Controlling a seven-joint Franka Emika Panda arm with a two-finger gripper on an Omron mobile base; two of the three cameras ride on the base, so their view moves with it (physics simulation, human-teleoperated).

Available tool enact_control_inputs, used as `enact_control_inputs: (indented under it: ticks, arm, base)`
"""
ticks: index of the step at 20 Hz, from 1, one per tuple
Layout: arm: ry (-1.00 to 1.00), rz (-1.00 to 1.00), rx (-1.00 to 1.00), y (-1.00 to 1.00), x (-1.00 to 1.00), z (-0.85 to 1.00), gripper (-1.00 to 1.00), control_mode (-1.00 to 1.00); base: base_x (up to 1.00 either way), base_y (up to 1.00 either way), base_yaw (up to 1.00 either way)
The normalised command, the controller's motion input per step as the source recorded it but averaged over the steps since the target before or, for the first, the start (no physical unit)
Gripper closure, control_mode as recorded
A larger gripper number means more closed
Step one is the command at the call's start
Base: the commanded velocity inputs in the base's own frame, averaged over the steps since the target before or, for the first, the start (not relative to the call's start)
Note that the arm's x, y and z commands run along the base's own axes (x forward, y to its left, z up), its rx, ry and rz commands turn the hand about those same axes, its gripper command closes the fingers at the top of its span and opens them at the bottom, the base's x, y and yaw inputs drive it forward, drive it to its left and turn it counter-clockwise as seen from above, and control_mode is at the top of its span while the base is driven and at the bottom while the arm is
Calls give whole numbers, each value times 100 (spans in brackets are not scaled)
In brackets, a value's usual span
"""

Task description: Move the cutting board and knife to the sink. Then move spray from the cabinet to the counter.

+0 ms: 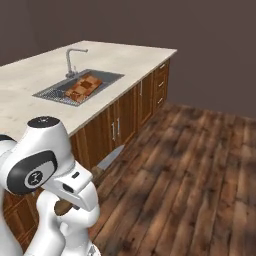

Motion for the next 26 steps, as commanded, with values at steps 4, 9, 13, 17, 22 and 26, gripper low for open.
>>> enact_control_inputs:
  ticks: [4,9,13,17,22,26]
  arm:
    - [0,0,0,0,0,0,100,100]
    - [0,0,0,0,0,0,100,100]
    - [0,0,0,0,0,0,100,100]
    - [0,0,0,0,0,0,100,100]
    - [0,0,0,0,0,0,100,100]
    - [0,0,0,0,0,0,100,100]
  base:
    - [92,-61,43]
    - [89,-63,42]
    - [89,-63,41]
    - [84,-69,41]
    - [80,-69,40]
    - [79,-57,39]
